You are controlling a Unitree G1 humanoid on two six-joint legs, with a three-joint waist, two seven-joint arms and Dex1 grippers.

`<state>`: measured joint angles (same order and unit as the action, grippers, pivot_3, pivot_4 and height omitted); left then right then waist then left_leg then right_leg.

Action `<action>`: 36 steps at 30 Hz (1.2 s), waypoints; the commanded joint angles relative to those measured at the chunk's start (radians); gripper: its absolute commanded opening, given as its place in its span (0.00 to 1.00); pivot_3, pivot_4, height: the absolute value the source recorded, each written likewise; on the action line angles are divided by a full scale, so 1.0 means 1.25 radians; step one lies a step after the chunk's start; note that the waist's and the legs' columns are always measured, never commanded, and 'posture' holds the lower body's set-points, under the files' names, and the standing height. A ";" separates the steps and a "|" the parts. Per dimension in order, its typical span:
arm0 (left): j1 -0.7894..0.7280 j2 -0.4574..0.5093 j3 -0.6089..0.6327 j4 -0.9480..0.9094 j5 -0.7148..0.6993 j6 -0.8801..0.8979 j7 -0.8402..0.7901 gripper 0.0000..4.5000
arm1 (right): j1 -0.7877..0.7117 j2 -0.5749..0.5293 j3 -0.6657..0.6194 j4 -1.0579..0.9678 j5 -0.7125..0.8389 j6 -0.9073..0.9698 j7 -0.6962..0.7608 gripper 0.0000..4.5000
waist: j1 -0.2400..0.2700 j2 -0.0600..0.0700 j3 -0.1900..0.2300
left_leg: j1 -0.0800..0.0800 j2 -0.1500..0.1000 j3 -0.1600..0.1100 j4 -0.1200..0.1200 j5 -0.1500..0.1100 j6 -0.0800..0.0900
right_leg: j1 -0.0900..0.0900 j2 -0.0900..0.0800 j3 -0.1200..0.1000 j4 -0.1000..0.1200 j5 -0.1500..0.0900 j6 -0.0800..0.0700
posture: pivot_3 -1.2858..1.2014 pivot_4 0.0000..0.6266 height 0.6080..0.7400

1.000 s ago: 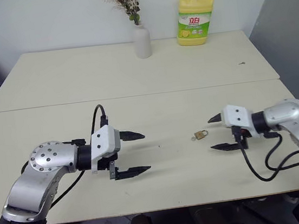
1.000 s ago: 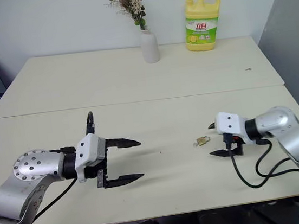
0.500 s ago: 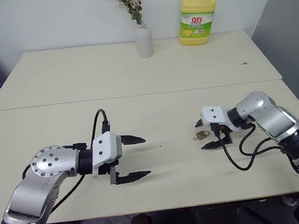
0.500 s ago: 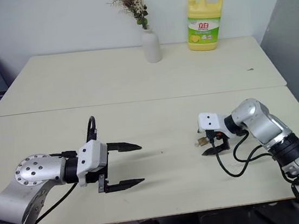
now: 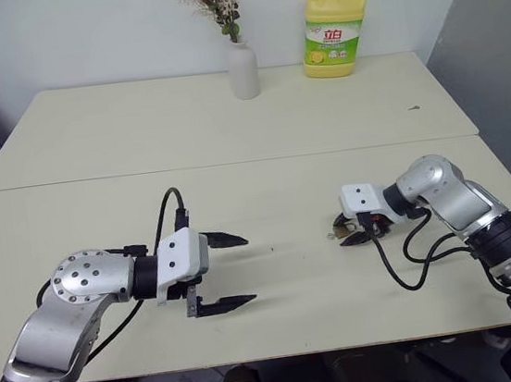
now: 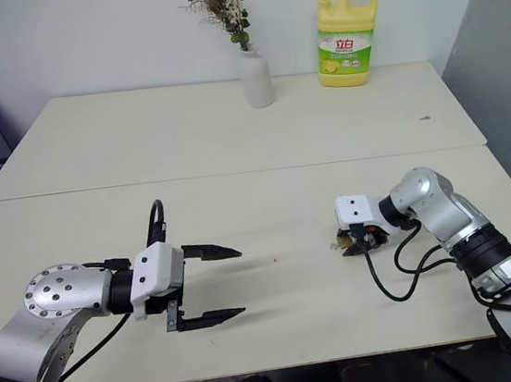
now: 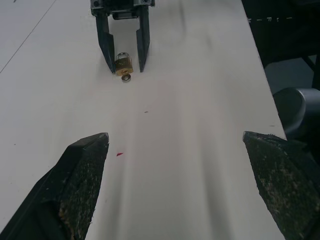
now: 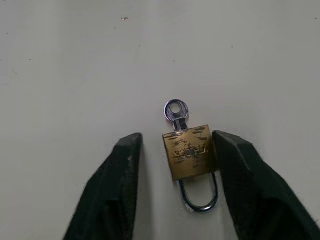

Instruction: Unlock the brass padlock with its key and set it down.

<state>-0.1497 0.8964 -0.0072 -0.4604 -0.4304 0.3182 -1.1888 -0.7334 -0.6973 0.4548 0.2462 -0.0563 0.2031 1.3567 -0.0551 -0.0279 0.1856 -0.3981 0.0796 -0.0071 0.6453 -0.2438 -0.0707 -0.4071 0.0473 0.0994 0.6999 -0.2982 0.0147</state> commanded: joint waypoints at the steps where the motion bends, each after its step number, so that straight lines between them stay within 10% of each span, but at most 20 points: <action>1: -0.002 0.006 0.001 -0.015 0.001 -0.008 0.000 1.00 | -0.011 0.002 -0.007 0.012 -0.013 -0.003 0.004 0.21 | 0.000 0.000 0.000 | 0.000 0.000 0.000 0.000 0.000 0.000 | 0.000 0.000 0.000 0.000 0.000 0.000 | 0.52 0.24 1.00; 22: -0.035 -0.032 0.018 0.054 -0.029 0.027 0.037 1.00 | 0.136 -0.046 -0.128 -0.259 0.019 0.069 -0.118 0.21 | 0.001 0.000 0.000 | 0.000 0.000 -0.001 0.000 0.000 0.000 | 0.000 0.000 0.000 0.000 0.000 0.000 | 0.52 0.24 1.00; 36: -0.088 -0.053 0.047 0.114 -0.034 0.039 0.083 1.00 | 0.271 0.009 -0.181 -0.504 -0.131 -0.018 -0.436 0.21 | 0.002 0.000 0.000 | 0.000 0.000 -0.001 0.000 0.000 0.000 | 0.000 0.000 -0.001 0.001 -0.002 0.004 | 0.52 0.24 1.00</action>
<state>-0.2426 0.8328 0.0287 -0.3095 -0.4613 0.3667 -1.0965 -0.3975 -0.6901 0.2528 -0.3408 -0.1941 0.2064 0.8583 -0.0520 -0.0280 0.1855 -0.3988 0.0793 -0.0086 0.6455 -0.2437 -0.0708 -0.4069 0.0475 0.0985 0.7008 -0.3007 0.0191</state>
